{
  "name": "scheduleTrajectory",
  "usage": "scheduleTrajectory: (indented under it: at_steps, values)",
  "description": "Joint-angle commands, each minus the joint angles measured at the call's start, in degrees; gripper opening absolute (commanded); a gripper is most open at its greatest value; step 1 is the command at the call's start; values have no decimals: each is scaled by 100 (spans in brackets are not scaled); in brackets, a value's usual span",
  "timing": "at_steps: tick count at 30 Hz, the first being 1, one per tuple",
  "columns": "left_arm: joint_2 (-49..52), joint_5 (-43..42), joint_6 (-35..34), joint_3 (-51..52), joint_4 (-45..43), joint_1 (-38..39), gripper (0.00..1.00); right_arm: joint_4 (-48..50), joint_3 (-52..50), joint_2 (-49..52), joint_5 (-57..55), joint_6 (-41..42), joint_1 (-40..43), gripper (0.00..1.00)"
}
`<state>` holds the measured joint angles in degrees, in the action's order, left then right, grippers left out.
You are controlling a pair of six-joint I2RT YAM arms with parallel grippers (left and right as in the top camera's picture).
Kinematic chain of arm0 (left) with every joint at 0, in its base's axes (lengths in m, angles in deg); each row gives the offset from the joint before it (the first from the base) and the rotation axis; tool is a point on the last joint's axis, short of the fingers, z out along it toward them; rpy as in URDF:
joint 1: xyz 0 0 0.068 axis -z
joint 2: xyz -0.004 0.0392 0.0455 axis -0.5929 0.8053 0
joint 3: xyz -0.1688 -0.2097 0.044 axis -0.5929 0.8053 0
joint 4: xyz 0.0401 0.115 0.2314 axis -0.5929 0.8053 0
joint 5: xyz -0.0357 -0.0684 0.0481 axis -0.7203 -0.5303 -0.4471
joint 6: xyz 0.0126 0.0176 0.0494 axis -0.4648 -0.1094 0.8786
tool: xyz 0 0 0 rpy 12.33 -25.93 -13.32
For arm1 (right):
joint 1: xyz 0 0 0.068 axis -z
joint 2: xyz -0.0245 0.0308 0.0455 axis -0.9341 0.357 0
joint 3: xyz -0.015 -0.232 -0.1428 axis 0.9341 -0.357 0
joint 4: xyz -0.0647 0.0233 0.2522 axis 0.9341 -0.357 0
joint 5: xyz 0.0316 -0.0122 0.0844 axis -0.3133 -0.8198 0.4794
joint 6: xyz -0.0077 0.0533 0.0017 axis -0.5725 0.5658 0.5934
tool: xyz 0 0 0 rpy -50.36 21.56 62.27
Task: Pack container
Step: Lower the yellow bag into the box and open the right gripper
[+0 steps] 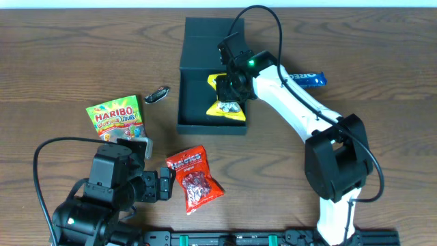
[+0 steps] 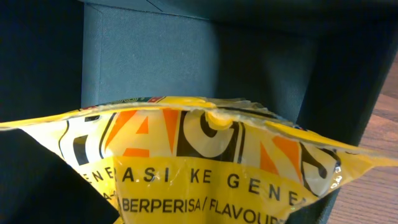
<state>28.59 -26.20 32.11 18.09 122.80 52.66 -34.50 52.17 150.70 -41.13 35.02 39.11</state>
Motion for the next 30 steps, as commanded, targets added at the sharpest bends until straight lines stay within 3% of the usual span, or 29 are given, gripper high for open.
scheduleTrajectory:
  at_steps: [1, 14, 17, 20, 26, 29, 30]
  values:
    - [4, 81, 61, -87, 31, 24, 95, -9, 168, 20, -136, 111, -50, 2]
    - [4, 83, 63, -87, 33, 24, 95, -22, 160, 396, -9, 111, -85, 4]
    - [4, 83, 151, -87, 35, 24, 95, 37, 160, 396, -7, 111, -85, 20]
    - [4, 85, 151, -87, 37, 24, 95, 68, 160, 393, -7, 111, -85, 47]
    - [4, 85, 149, -87, 35, 24, 95, 35, 175, 247, 0, 74, -85, 75]
    - [4, 85, 149, -87, 35, 24, 95, -81, 229, -94, 4, 39, -85, 80]
    - [4, 85, 149, -87, 35, 24, 95, -131, 234, -328, 13, -31, -87, 87]
